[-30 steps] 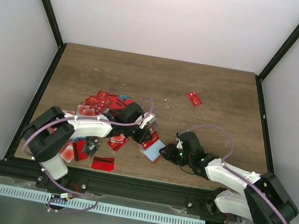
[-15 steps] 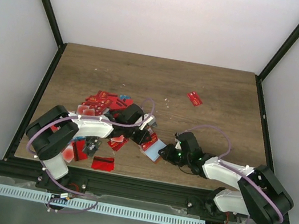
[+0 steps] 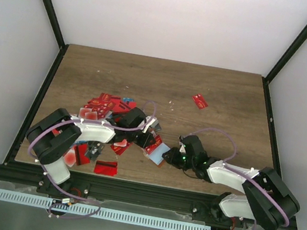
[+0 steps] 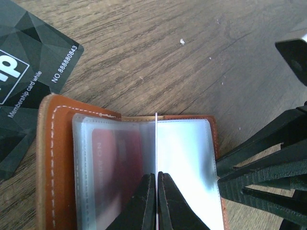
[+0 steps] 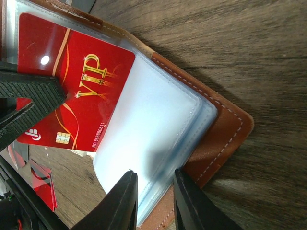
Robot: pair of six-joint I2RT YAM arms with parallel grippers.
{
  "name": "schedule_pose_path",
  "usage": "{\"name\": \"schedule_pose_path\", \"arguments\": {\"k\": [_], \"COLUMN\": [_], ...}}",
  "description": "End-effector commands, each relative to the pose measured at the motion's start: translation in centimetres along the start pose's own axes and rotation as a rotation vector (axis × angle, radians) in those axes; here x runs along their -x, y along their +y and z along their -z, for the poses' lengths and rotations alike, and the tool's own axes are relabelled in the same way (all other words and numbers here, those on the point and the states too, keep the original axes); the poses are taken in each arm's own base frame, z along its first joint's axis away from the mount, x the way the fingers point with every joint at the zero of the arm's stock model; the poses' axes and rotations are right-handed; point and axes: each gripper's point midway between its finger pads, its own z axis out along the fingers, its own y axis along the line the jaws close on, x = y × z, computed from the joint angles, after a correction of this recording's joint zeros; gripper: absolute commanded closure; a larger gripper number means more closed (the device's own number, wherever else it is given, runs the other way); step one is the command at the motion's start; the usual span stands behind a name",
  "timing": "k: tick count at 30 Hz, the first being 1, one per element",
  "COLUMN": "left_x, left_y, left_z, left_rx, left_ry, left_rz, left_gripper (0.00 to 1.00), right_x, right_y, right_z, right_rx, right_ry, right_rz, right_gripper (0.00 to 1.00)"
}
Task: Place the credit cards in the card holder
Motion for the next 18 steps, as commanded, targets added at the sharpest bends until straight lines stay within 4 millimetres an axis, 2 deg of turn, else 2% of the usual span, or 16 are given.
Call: {"name": "schedule_pose_path", "arguments": {"k": [1,10,18], "left_x": [-0.1,0.3,-0.2], "left_y": [0.3,-0.2,2.0], "left_z": [-0.3,0.6,0.7], "left_rx": [0.002,-0.008,0.090], "left_ry": [-0.015,-0.044,-0.078], "left_rz": [0.074,0.106,0.148], "left_gripper": [0.96,0.96,0.96], "right_x": [-0.6,-0.7,-0.7], "right_y": [-1.3,-1.5,-1.4], "right_z": [-0.3,-0.2,-0.2], "right_rx": [-0.044,-0.052,-0.048], "right_ry": [0.017,0.016,0.017], "right_rz": [-0.003,-0.002,0.001], "right_gripper": [0.76,0.77,0.78]}}
